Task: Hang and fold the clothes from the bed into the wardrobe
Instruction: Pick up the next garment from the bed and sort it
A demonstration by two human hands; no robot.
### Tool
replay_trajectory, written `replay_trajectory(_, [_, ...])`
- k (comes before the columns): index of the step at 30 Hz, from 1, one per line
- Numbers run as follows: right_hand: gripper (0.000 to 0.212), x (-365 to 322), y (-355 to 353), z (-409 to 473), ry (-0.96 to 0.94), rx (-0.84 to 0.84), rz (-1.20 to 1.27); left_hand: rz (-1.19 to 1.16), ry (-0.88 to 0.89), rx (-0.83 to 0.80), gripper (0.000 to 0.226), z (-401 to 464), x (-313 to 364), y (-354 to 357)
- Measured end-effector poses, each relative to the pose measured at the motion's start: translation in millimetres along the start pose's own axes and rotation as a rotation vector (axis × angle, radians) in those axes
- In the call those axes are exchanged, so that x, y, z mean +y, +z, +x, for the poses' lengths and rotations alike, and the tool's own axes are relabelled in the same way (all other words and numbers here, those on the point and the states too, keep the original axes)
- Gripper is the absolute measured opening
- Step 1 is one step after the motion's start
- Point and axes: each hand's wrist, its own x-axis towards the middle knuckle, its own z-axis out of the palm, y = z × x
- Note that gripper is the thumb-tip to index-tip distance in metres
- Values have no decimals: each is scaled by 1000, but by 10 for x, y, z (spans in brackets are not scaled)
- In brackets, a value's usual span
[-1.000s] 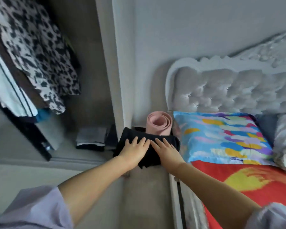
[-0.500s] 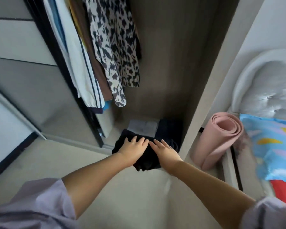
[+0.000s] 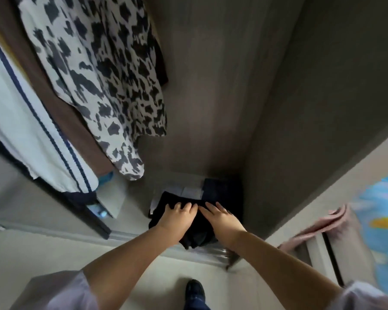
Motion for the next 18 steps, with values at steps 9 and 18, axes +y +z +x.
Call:
replay_trajectory(9, [70, 1429, 358, 2032, 144, 92, -94, -110, 55, 50, 87, 2605, -216, 515])
replay_trajectory(18, [78, 2670, 1788, 2808, 322, 215, -212, -108, 168, 231, 76, 4149, 585, 1983])
